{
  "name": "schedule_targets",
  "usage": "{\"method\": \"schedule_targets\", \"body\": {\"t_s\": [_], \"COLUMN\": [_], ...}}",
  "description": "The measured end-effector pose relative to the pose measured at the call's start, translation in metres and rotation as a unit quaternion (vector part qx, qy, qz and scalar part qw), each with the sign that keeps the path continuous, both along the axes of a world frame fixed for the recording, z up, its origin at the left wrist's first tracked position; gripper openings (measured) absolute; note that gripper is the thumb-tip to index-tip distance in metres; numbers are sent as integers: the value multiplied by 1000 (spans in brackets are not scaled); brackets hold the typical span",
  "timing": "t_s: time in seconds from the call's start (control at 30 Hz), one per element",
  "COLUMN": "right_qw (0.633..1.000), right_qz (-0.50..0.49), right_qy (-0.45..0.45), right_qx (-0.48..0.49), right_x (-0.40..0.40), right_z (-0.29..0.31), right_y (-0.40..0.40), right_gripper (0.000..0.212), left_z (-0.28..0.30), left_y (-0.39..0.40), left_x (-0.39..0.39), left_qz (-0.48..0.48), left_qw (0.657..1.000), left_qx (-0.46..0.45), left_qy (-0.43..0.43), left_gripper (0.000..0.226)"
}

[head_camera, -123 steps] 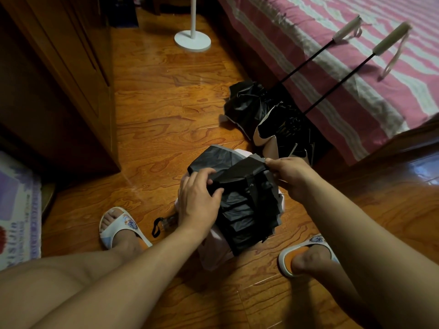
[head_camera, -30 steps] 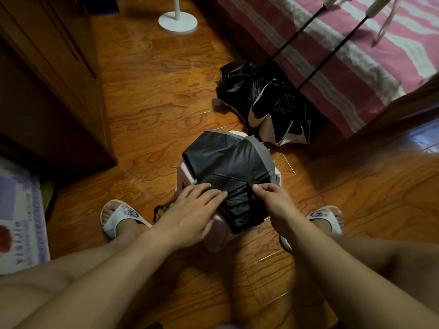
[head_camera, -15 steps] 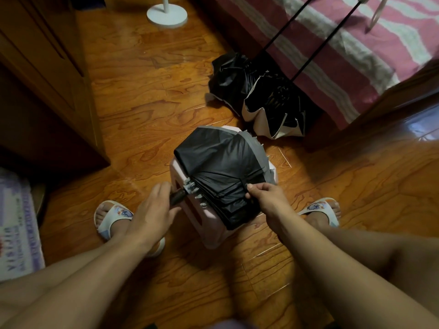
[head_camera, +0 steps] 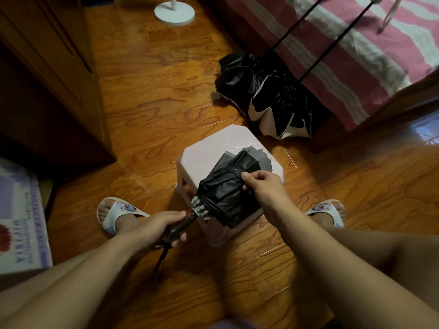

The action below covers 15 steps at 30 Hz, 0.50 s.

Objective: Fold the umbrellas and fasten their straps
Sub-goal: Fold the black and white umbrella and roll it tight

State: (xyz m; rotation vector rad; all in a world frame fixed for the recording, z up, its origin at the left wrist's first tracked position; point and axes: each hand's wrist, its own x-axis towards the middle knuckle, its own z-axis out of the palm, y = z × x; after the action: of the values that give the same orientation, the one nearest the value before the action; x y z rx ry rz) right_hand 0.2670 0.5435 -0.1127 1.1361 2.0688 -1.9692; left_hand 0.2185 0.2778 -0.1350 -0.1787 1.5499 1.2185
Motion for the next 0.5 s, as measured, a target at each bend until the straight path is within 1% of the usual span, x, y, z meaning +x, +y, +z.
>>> {"method": "schedule_targets", "body": {"t_s": [0.03, 0.07, 0.1, 0.13, 0.17, 0.2, 0.27, 0.33, 0.4, 0.5], "right_qw": [1000, 1000, 1000, 1000, 999, 999, 999, 999, 1000, 1000], "right_qz": [-1, -4, -7, -11, -14, -19, -20, -2, 11, 6], "right_qy": [-4, -7, -7, -8, -10, -12, -18, -26, -23, -20], "right_qx": [8, 16, 23, 27, 31, 34, 33, 24, 11, -20], "right_x": [-1, -2, -4, -6, -8, -10, -12, -10, -5, 8], "right_z": [-1, -2, -3, -3, -2, 0, 3, 9, 12, 14], "right_y": [-2, -4, -6, -8, -10, -12, -13, -10, -6, -2], "right_gripper": [27, 28, 30, 30, 30, 30, 29, 28, 26, 23], "left_z": [0, -2, -3, -2, -1, -3, -4, -1, 3, 5], "left_y": [5, 10, 15, 19, 23, 25, 27, 27, 25, 20], "left_x": [2, 5, 9, 11, 13, 15, 17, 17, 12, 2], "left_qz": [-65, -128, -164, -170, -161, -148, -119, -76, -40, -25], "left_qw": [991, 963, 926, 897, 880, 872, 867, 878, 895, 903], "left_qx": [-52, -99, -133, -155, -166, -174, -182, -169, -165, -180], "left_qy": [103, 214, 312, 377, 415, 433, 448, 441, 411, 389], "left_gripper": [40, 40, 42, 45, 47, 45, 38, 31, 24, 16]}}
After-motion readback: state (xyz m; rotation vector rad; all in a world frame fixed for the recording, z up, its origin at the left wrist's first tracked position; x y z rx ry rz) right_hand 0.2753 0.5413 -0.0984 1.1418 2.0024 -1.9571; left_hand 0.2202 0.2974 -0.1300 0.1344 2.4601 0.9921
